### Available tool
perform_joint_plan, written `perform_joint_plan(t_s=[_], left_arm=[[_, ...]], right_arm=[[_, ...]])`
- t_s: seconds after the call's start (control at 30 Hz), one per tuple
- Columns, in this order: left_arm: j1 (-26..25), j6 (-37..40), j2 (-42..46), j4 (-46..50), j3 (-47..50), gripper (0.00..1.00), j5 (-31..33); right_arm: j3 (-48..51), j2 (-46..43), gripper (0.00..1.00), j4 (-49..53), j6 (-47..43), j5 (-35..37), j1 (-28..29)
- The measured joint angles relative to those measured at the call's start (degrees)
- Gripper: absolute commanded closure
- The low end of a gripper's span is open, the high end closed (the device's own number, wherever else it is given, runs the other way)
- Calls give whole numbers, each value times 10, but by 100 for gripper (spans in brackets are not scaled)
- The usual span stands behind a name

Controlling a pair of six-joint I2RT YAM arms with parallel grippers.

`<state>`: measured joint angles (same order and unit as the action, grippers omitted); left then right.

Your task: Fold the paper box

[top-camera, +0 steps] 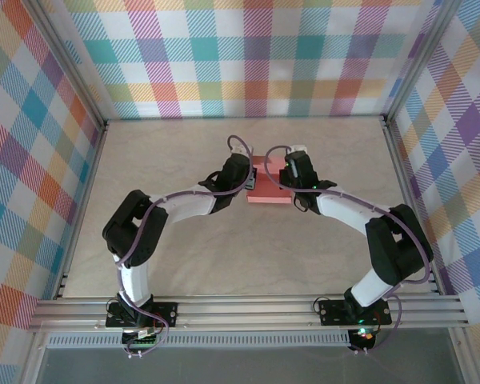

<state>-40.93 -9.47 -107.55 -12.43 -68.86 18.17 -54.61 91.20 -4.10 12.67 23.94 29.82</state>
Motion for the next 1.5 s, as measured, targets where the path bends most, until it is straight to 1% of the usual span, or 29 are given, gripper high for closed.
perform_joint_plan(t_s=[0.43,0.67,0.77,0.93,1.17,1.37,1.5], left_arm=[[-6,-13,-10,-3,-10,100,41],[-20,-14,-10,-44,16,100,63],[-25,-14,-10,-60,24,100,66],[-32,-12,-10,-76,33,100,61],[-36,-13,-6,-101,51,100,50],[-42,-13,-6,-101,63,100,37],[-43,-13,-6,-101,64,100,32]], right_arm=[[47,-2,100,-69,-11,-25,0],[74,-14,100,-96,1,-25,0],[77,-19,100,-91,16,-18,0],[65,-28,100,-48,50,-2,0],[65,-29,100,-36,93,17,3],[66,-29,100,-10,136,28,6],[76,-35,100,-10,150,30,7]])
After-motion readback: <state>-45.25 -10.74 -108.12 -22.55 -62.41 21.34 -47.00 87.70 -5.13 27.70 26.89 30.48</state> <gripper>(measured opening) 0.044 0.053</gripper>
